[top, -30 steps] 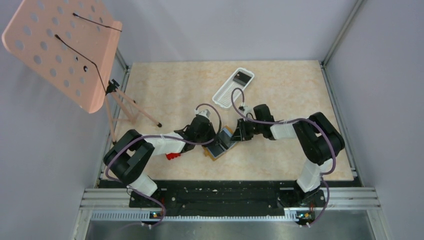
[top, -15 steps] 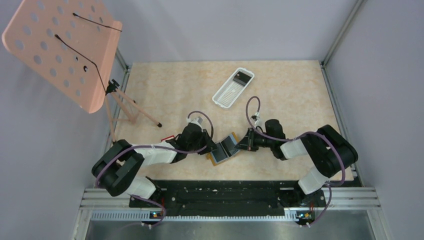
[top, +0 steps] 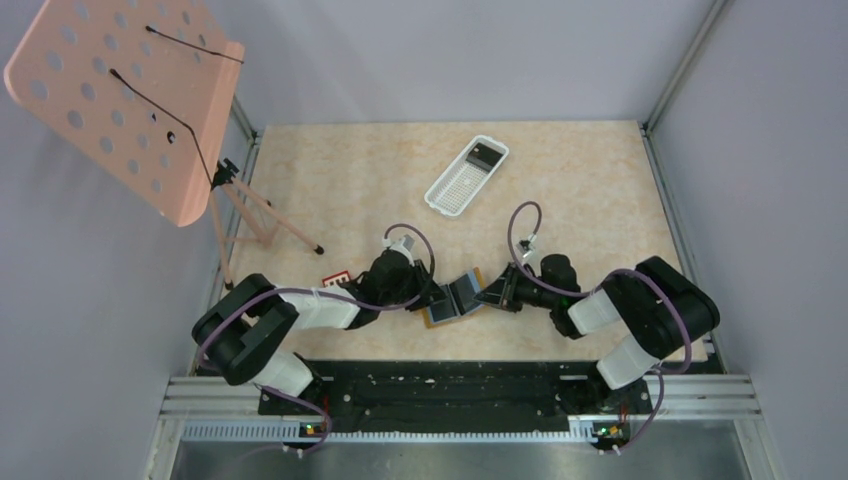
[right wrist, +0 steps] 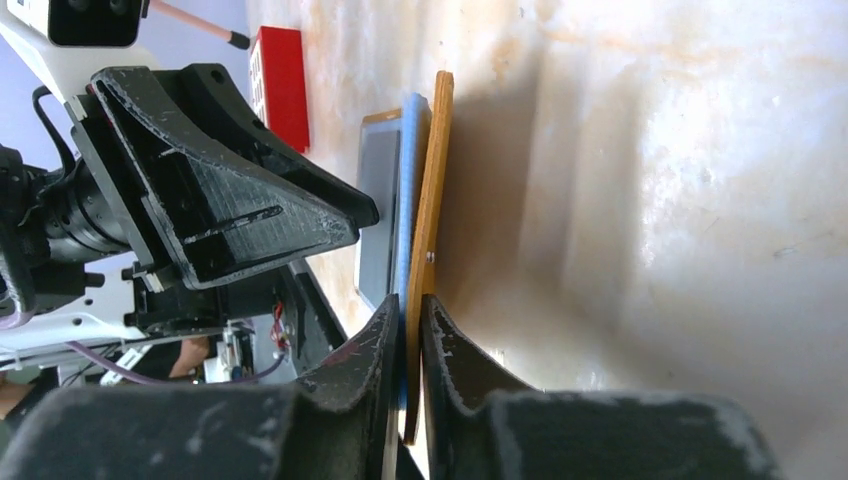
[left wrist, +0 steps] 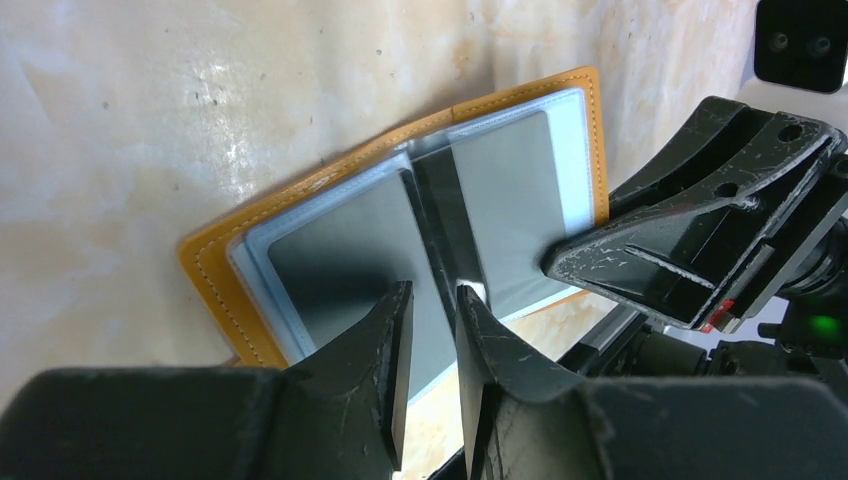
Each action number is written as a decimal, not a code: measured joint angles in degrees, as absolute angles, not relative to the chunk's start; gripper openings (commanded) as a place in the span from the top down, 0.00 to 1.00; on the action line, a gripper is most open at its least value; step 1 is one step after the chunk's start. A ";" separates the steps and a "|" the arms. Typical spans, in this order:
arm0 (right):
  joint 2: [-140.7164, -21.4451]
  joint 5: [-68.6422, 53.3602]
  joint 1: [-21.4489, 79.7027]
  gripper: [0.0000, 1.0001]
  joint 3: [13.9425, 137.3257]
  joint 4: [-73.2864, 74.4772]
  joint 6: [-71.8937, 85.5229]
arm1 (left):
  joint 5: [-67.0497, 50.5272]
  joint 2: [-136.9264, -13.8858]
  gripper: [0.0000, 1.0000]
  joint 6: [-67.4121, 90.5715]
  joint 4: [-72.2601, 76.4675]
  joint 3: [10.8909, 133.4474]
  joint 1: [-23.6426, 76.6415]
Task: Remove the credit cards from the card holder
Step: Remove the credit card from the card holder.
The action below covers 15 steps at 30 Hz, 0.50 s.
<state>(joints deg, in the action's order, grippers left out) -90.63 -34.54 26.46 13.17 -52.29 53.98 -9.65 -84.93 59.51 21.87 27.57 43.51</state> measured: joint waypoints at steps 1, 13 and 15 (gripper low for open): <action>-90.63 -34.26 26.44 0.86 12.58 -52.77 54.78 | -9.63 -85.03 0.73 59.64 21.82 27.57 43.68; -73.49 -27.59 26.46 0.60 10.35 -39.31 52.88 | -9.63 -88.36 0.73 59.18 21.43 30.46 46.87; -69.04 -25.32 26.44 0.59 11.77 -32.47 50.65 | -9.65 -88.77 0.73 58.92 21.26 31.29 47.37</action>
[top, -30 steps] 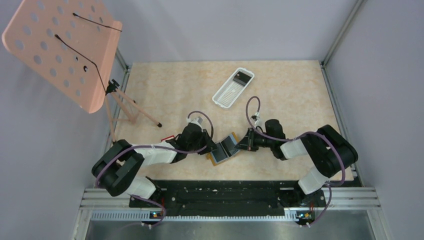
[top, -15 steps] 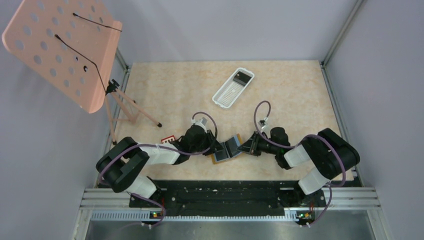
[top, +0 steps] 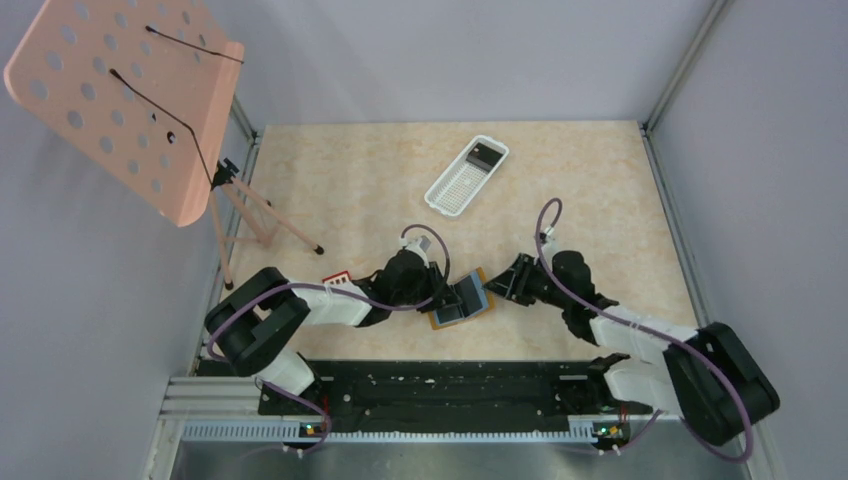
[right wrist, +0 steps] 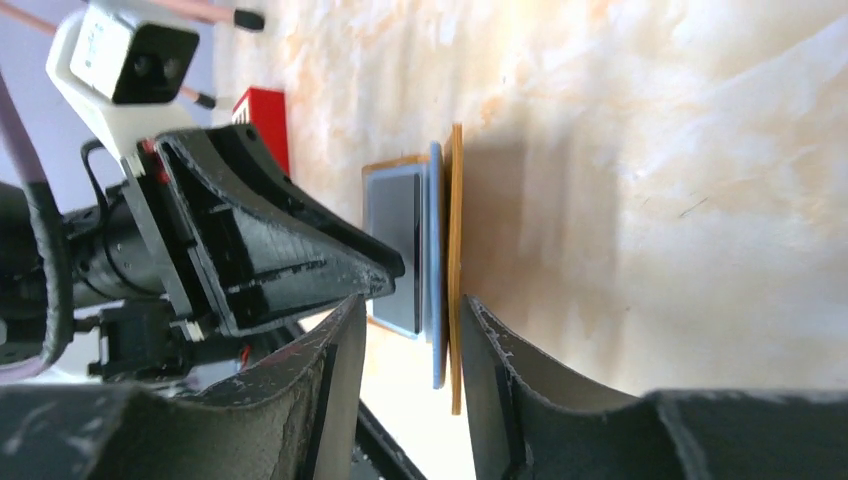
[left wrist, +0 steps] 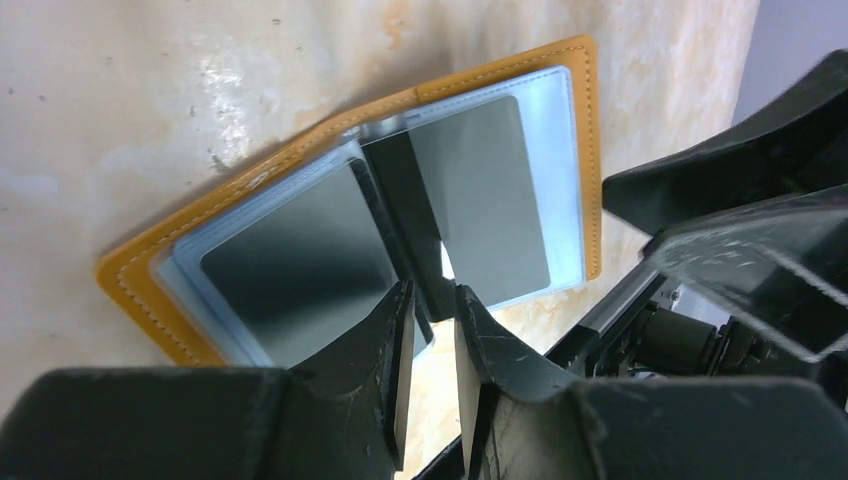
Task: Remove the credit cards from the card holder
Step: Remove the credit card from the card holder.
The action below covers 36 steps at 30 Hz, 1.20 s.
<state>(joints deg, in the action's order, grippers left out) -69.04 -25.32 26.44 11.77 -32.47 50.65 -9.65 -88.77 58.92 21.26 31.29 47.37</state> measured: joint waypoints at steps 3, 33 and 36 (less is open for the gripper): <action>-61.76 -20.58 26.44 0.59 16.05 -19.66 46.15 | -9.63 -89.06 0.74 58.74 20.82 32.32 47.70; -81.19 -29.15 26.44 0.78 26.98 -10.98 36.64 | -7.07 -90.74 0.74 59.96 18.39 33.98 47.75; -82.65 -27.57 26.44 0.79 26.48 -11.20 37.06 | -7.05 -90.94 0.73 60.03 18.61 34.00 47.75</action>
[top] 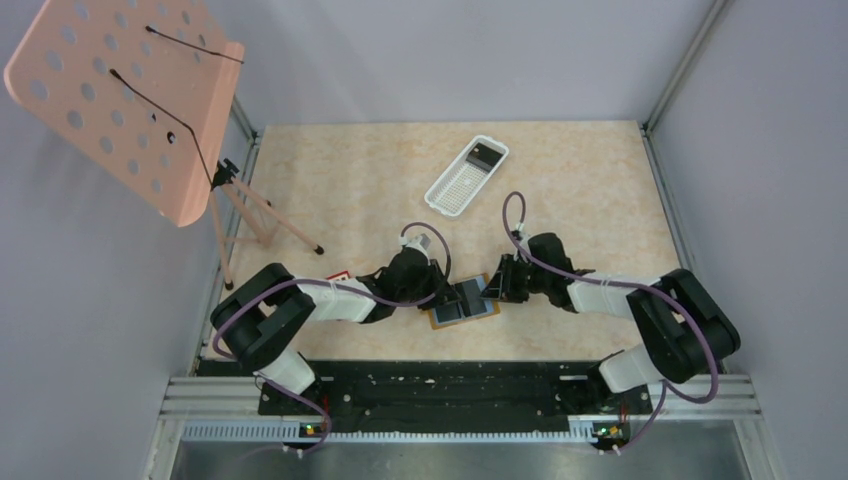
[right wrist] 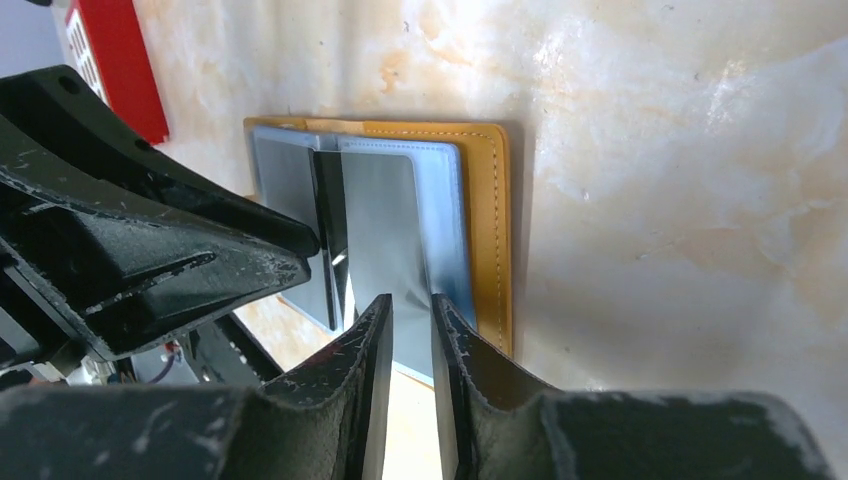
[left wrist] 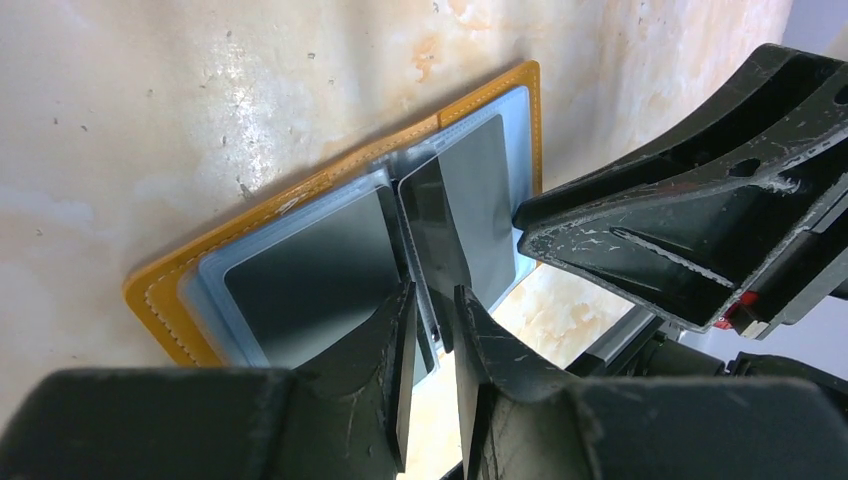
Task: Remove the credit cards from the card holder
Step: Remove the credit card from the card holder.
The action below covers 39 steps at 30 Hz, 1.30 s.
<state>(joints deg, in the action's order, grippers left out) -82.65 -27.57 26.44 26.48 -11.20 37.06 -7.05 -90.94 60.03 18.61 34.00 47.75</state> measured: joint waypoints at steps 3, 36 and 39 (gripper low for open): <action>-83.07 -27.33 26.44 0.80 25.54 -13.41 37.87 | -7.01 -91.02 0.73 60.03 18.61 34.20 47.75; -84.05 -26.87 26.44 0.81 23.49 -19.25 40.07 | 2.74 -93.27 0.68 61.71 6.66 41.78 51.13; -83.99 -26.87 26.44 0.81 23.22 -19.70 40.07 | 4.43 -93.27 0.67 61.84 4.49 42.87 51.53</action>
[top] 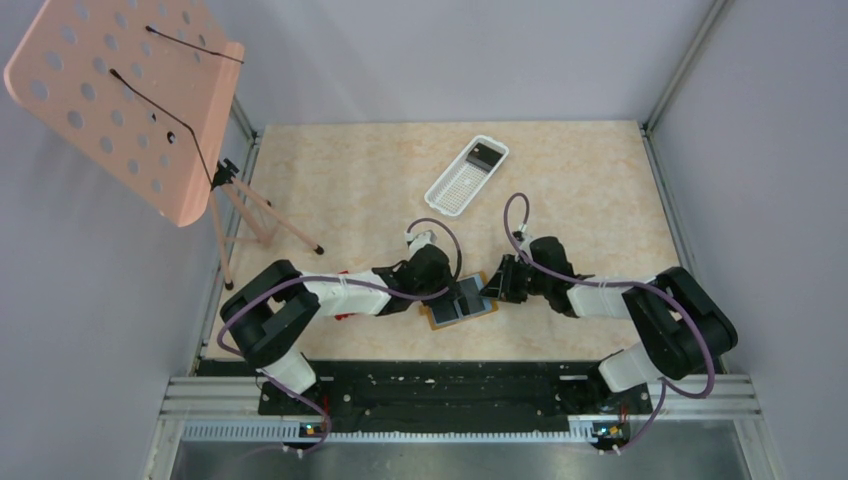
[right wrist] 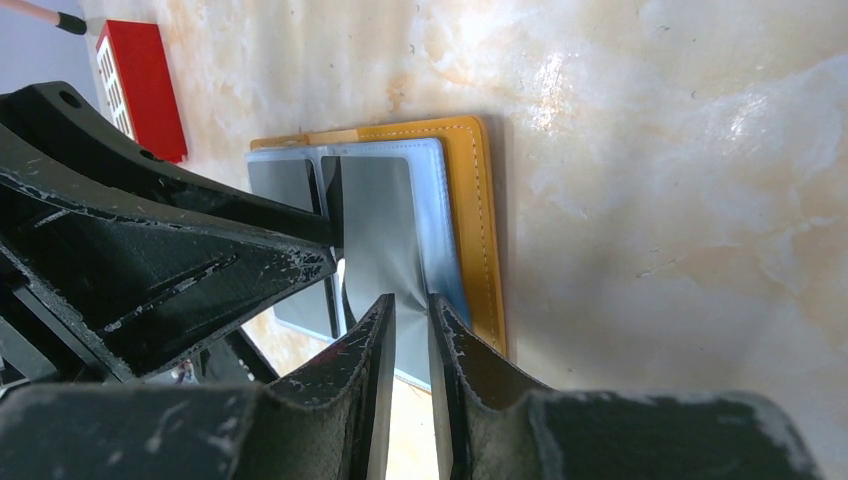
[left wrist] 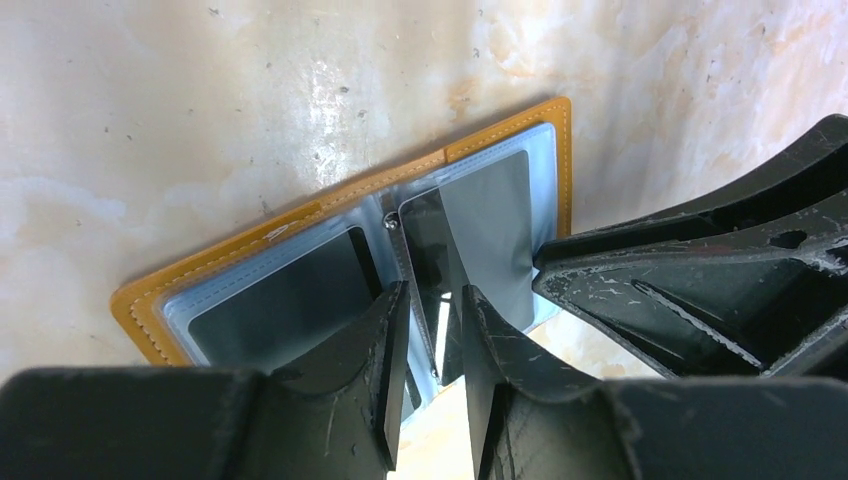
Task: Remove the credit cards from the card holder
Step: Remove the credit card from the card holder.
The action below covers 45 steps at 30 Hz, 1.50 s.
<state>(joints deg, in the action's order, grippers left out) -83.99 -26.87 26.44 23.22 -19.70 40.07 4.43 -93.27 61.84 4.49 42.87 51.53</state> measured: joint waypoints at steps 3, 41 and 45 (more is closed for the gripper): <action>-83.99 -26.87 26.44 0.81 23.22 -19.73 40.10 | 5.48 -93.27 0.67 61.87 3.01 43.64 51.77; -84.38 -27.16 26.44 0.82 22.37 -21.87 40.71 | 3.60 -93.86 0.83 67.44 17.37 36.49 51.59; -84.38 -27.22 26.44 0.81 22.37 -21.87 40.73 | 3.25 -93.80 0.92 67.51 18.52 35.79 51.44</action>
<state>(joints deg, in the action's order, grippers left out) -84.38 -27.22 26.44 22.37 -21.87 40.73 3.25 -93.80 67.51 18.52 35.79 51.44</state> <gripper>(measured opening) 0.182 0.148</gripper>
